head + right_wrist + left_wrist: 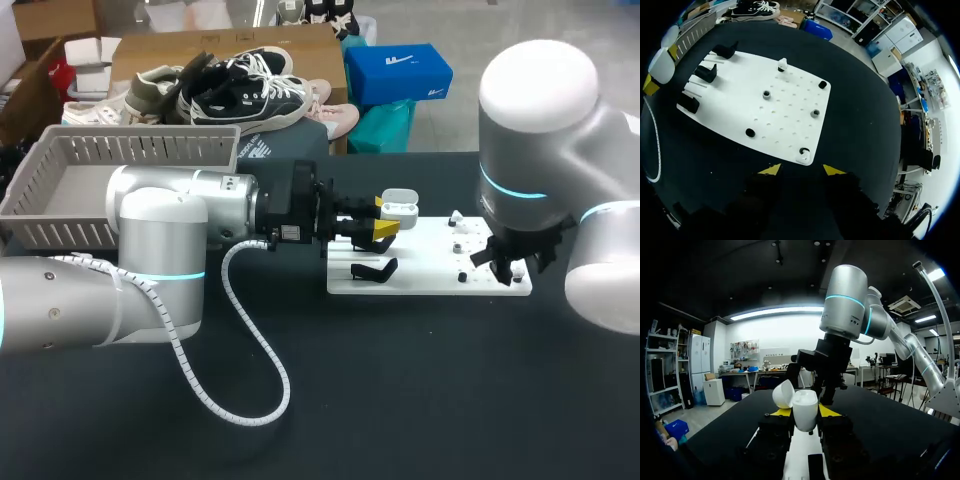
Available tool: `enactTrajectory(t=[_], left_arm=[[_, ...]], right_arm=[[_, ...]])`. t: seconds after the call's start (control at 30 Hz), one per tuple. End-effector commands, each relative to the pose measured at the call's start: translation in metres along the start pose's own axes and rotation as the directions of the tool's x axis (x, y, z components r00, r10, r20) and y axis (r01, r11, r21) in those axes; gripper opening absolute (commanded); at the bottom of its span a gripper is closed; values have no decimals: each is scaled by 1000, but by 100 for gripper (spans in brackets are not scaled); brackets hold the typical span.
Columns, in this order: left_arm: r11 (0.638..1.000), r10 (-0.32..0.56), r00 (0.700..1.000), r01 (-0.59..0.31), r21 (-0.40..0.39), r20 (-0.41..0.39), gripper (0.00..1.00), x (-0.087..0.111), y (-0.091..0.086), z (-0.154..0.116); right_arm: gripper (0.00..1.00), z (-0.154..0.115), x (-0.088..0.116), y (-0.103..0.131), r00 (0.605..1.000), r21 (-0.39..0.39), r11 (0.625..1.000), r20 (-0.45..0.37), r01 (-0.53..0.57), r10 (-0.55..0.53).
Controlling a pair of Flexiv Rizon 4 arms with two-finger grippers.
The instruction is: Pick up each earbud case from the left stands, insert the matching earbuds, close the lid, and place the case in the box.
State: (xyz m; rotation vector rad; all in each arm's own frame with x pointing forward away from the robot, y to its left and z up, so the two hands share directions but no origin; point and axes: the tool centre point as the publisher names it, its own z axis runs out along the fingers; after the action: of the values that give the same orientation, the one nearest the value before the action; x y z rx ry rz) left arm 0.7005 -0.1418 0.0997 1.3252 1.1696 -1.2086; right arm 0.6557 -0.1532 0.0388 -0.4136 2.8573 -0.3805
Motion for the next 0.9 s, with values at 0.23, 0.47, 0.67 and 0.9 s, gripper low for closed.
enactTrajectory(t=[0.23,0.47,0.67,0.9], left_arm=[[1000,1,1000,-1,-1,2,0,1,0,0],[1000,1,1000,-1,-1,2,0,1,0,0],[1000,1,1000,-1,-1,2,0,1,0,0],[1000,1,1000,-1,-1,2,0,1,0,0]], right_arm=[[41,11,-6,1,999,15,1000,-32,-7,8],[37,15,-7,2,999,15,1000,-44,-8,9],[31,17,-7,1,999,17,1000,-47,-8,9],[25,18,-7,-1,999,21,1000,-53,-11,12]])
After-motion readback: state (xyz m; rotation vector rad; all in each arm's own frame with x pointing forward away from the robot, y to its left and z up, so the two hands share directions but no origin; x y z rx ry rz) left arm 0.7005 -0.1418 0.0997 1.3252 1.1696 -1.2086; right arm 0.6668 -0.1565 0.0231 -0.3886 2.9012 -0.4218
